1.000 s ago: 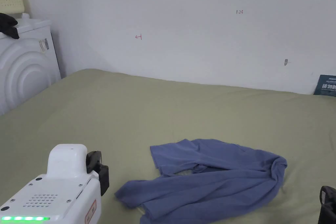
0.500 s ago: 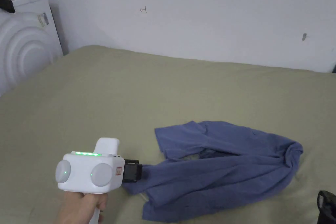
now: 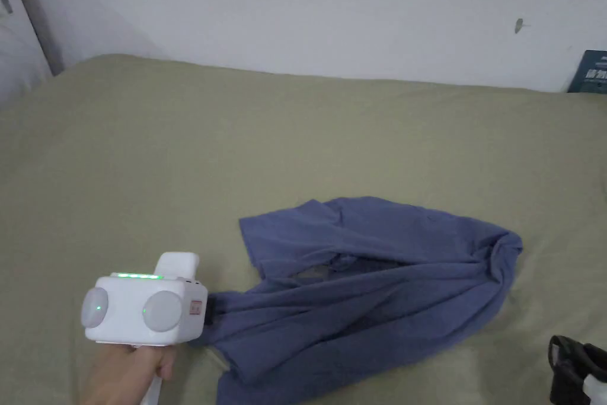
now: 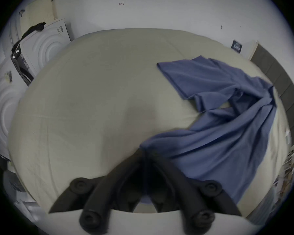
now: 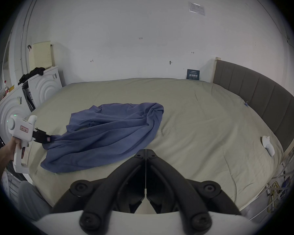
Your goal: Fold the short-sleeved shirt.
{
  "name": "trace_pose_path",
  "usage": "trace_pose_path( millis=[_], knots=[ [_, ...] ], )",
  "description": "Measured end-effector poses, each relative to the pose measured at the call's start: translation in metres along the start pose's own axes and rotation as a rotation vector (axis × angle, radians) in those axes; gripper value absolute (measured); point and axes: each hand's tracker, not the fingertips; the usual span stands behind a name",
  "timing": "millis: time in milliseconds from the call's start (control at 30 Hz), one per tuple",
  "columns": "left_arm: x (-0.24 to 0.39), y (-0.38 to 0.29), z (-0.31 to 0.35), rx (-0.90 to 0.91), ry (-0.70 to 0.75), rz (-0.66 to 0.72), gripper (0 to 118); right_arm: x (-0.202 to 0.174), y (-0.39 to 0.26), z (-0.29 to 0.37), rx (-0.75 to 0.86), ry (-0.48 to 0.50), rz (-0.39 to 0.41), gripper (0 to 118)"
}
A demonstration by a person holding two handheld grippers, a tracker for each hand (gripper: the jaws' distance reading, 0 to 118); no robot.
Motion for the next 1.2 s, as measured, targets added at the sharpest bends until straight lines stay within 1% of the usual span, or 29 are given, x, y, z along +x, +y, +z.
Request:
trace_pose_path(
  millis=[133, 233, 300, 400, 433, 467, 500, 533, 567, 600, 633, 667, 700, 733, 767, 800, 833, 867, 933, 1000, 1033, 1100, 1133, 1200],
  knots=[
    [-0.002, 0.004, -0.005, -0.011, 0.018, -0.036, 1, 0.014, 0.019, -0.026, -0.019, -0.015, 0.002, 2],
    [-0.008, 0.007, -0.014, -0.011, 0.021, -0.044, 1, 0.029, 0.047, -0.064, -0.046, -0.030, -0.012, 2],
    [-0.007, 0.006, -0.015, -0.009, 0.027, -0.060, 1, 0.038, 0.070, -0.098, -0.067, -0.024, -0.035, 2],
    [-0.006, 0.005, -0.019, -0.012, 0.032, -0.078, 1, 0.042, 0.099, -0.150, -0.114, -0.009, -0.012, 3],
    [-0.008, 0.006, -0.024, -0.013, 0.031, -0.079, 1, 0.043, 0.107, -0.169, -0.145, 0.002, -0.006, 4],
    [-0.009, 0.006, -0.025, -0.013, 0.031, -0.080, 1, 0.045, 0.114, -0.186, -0.205, 0.026, -0.002, 19],
    [-0.010, 0.006, -0.026, -0.011, 0.029, -0.081, 1, 0.047, 0.120, -0.207, -0.288, 0.082, -0.051, 69],
    [-0.010, 0.006, -0.026, -0.011, 0.029, -0.084, 1, 0.048, 0.121, -0.224, -0.357, 0.104, -0.101, 109],
    [-0.010, 0.005, -0.027, -0.009, 0.029, -0.089, 1, 0.051, 0.121, -0.232, -0.268, 0.071, -0.155, 118],
    [-0.010, 0.004, -0.028, -0.008, 0.029, -0.092, 1, 0.050, 0.123, -0.245, -0.337, 0.097, -0.135, 109],
    [-0.011, 0.005, -0.029, -0.010, 0.028, -0.093, 1, 0.043, 0.121, -0.249, -0.370, 0.086, -0.114, 106],
    [-0.011, 0.005, -0.030, -0.012, 0.028, -0.095, 1, 0.040, 0.118, -0.257, -0.394, 0.073, -0.098, 107],
    [-0.011, 0.005, -0.031, -0.013, 0.029, -0.100, 1, 0.037, 0.114, -0.264, -0.417, 0.037, -0.075, 106],
    [-0.011, 0.005, -0.033, -0.016, 0.028, -0.101, 1, 0.035, 0.111, -0.267, -0.430, 0.012, -0.054, 100],
    [-0.012, 0.005, -0.033, -0.017, 0.027, -0.101, 1, 0.036, 0.108, -0.270, -0.437, 0.017, -0.020, 83],
    [-0.012, 0.005, -0.033, -0.017, 0.026, -0.102, 1, 0.036, 0.105, -0.267, -0.431, 0.021, -0.008, 42],
    [-0.011, 0.005, -0.031, -0.017, 0.025, -0.104, 1, 0.034, 0.103, -0.262, -0.428, 0.015, -0.008, 10],
    [-0.011, 0.006, -0.029, -0.018, 0.021, -0.108, 1, 0.031, 0.101, -0.253, -0.408, 0.014, -0.003, 10],
    [-0.015, 0.008, -0.025, -0.012, 0.011, -0.100, 1, 0.037, 0.106, -0.243, -0.389, 0.080, 0.017, 10],
    [-0.015, 0.011, -0.007, 0.040, 0.003, -0.057, 1, 0.037, 0.112, -0.219, -0.344, 0.061, 0.046, 9],
    [-0.017, 0.014, 0.001, 0.072, 0.007, -0.042, 1, 0.042, 0.120, -0.214, -0.337, 0.080, 0.044, 9],
    [-0.021, 0.024, 0.020, 0.085, 0.006, -0.046, 1, 0.048, 0.137, -0.189, -0.286, 0.115, 0.004, 9],
    [-0.021, 0.029, 0.029, 0.110, 0.008, -0.034, 1, 0.049, 0.144, -0.177, -0.264, 0.125, -0.001, 9],
    [-0.023, 0.042, 0.052, 0.143, 0.011, -0.043, 1, 0.048, 0.160, -0.148, -0.220, 0.138, 0.020, 10]
  ],
)
